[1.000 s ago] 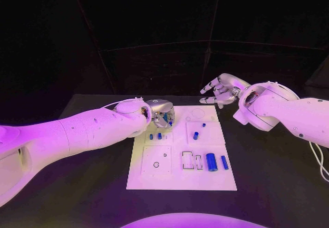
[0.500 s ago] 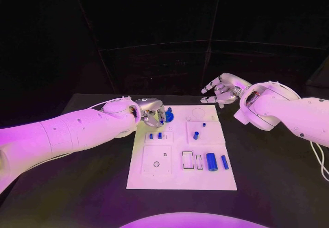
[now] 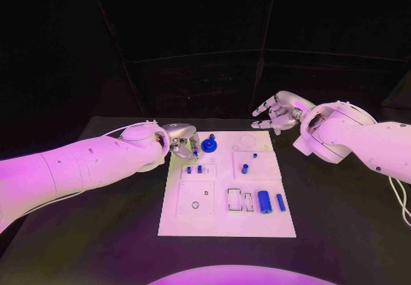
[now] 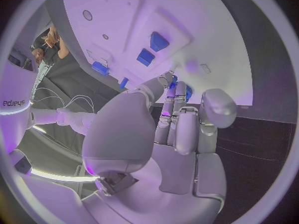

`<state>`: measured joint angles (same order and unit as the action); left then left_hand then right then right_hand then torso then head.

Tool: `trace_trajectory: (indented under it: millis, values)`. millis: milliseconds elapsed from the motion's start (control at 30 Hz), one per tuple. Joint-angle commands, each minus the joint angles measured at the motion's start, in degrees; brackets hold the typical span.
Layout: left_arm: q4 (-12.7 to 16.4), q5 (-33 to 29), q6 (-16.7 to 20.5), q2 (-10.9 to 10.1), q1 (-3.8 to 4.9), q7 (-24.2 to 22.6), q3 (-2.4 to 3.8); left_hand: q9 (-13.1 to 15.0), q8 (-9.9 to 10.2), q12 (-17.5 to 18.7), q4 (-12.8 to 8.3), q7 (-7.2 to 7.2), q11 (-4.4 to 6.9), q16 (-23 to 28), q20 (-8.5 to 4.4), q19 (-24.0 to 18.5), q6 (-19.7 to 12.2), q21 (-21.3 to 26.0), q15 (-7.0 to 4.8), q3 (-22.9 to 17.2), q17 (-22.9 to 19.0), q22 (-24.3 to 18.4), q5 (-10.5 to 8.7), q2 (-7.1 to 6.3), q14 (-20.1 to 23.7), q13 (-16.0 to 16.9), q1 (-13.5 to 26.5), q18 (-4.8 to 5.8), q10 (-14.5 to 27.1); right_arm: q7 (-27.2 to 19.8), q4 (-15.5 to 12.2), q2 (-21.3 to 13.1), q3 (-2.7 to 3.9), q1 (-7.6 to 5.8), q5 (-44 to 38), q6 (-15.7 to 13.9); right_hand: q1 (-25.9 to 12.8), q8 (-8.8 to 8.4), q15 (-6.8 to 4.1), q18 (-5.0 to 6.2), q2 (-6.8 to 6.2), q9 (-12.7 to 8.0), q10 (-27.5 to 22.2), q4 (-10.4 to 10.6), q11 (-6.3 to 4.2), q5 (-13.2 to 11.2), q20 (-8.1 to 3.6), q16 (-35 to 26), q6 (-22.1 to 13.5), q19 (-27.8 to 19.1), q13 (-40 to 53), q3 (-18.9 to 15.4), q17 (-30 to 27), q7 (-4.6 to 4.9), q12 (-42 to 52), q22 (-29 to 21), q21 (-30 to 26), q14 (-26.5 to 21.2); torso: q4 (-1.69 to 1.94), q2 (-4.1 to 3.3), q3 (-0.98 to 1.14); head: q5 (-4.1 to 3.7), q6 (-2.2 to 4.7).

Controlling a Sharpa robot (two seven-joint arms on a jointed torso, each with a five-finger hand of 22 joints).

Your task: Assemble the parts on the task board

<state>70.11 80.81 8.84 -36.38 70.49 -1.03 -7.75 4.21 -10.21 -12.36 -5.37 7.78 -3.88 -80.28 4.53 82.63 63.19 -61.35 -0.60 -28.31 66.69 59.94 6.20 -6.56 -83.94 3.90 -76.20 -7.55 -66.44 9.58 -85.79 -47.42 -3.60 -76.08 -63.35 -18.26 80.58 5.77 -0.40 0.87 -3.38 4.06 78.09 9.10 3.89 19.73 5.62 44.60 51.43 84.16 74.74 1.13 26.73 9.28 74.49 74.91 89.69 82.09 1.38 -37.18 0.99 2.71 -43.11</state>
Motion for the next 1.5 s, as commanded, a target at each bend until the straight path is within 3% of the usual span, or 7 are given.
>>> trace_trajectory:
  millis: [33, 700, 1500]
  values:
    - [-0.09, -0.37, -1.41, 0.13, 0.09, 0.47, 0.05, -0.06, 0.31, 0.38, 0.05, -0.03, -0.04, -0.28, 0.10, 0.10, 0.47, -0.17, -0.36, -0.12, -0.10, 0.08, -0.26, -0.05, -1.89, -0.01, 0.72, 1.03, -0.53, -0.32, -0.06, 0.00, 0.04, -0.11, -0.14, -0.44, 0.06, 0.26, -0.35, -0.87, 0.20, -0.08, -0.43, -0.13, 0.14, 0.32, -0.08, 0.25, 0.17, 5.84, -0.07, -0.29, -0.01, -0.03, -0.24, 15.09, 0.31, -0.06, -0.04, -0.01, 0.03, 0.00, -0.04]
    - [-1.47, -0.36, -2.93, 1.79, 0.02, 0.52, -0.05, -0.07, 0.38, 0.48, 0.04, -0.04, -0.04, -0.25, 0.10, 0.07, 0.48, -0.14, -0.36, -0.05, -0.19, 0.06, -0.31, -0.17, -1.88, -0.01, 0.85, 1.02, -0.57, -0.35, -0.09, 0.13, 0.04, -0.11, -0.14, -0.38, 0.22, 0.29, -0.36, -0.87, 0.27, -0.08, -0.40, -0.18, 0.13, 0.36, -0.08, 0.25, 0.16, 5.84, -0.04, -0.30, -0.01, -0.04, -0.20, 15.09, 0.31, -0.06, 0.00, -0.01, 0.01, -0.16, -0.39]
    - [-1.61, -0.34, -3.99, 1.77, 0.01, 0.97, -0.09, -0.13, 0.69, 0.93, -0.15, 0.00, -0.10, -0.14, 0.11, -0.01, 0.32, -0.13, -0.34, 0.08, -0.52, 0.12, -0.47, -0.48, -1.79, -0.05, 1.02, 1.03, -0.46, -0.37, -0.04, 0.14, 0.04, -0.10, -0.14, -0.41, 0.22, 0.29, -0.36, -0.87, 0.27, -0.08, -0.40, -0.18, 0.13, 0.36, -0.08, 0.25, 0.16, 5.84, -0.04, -0.30, -0.01, -0.04, -0.20, 15.09, 0.31, -0.06, 0.00, 0.00, 0.04, -0.08, -0.66]
